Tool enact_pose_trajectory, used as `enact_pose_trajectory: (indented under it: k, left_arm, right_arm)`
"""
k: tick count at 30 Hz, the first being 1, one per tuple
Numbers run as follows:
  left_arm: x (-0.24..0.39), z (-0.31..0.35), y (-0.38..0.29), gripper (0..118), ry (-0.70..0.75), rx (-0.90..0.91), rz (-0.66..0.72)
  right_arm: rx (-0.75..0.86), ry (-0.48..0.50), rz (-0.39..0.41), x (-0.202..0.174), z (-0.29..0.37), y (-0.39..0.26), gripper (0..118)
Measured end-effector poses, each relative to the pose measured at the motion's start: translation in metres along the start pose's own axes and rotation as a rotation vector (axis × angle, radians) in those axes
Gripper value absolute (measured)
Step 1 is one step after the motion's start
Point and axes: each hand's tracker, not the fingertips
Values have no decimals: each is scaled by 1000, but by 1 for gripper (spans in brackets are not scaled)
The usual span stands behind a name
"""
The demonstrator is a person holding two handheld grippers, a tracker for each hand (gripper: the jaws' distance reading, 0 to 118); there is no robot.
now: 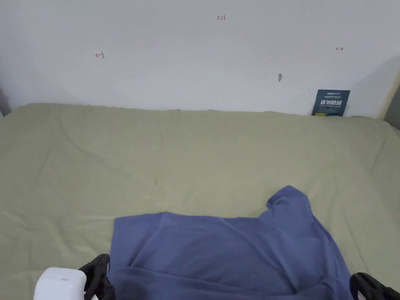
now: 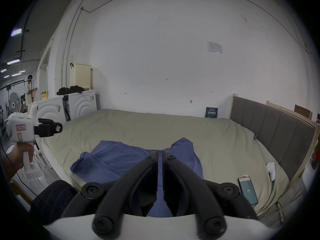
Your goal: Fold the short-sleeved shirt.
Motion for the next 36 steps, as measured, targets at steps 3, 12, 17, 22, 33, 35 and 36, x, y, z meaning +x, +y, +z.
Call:
enact_pose_trajectory:
  k: [3,12,17,22,33,35,36]
  left_arm:
    - [-11,-47,7,0,9,-57,32]
    - [-55,-258,11,0,-30,-492,9]
    - [-76,-327,-3,93,12,-568,14]
    - [-75,-355,-3,113,43,-581,37]
    - [-61,-355,-17,0,41,-596,-4]
    - [-65,-347,-12,0,-49,-579,68]
    - [-65,-342,-8,0,-29,-572,68]
  right_arm:
    - [-20,-3,-5,6,-14,0,7]
    - [-99,-17,-52,22,-68,-13,7]
    - [-160,-7,-71,23,-90,-24,7]
    - [-201,2,-79,25,-102,-34,7]
    - [-261,-10,-96,50,-128,-29,7]
    - [-286,-16,-73,65,-149,-26,7]
    - [-298,-26,-53,73,-163,-24,7]
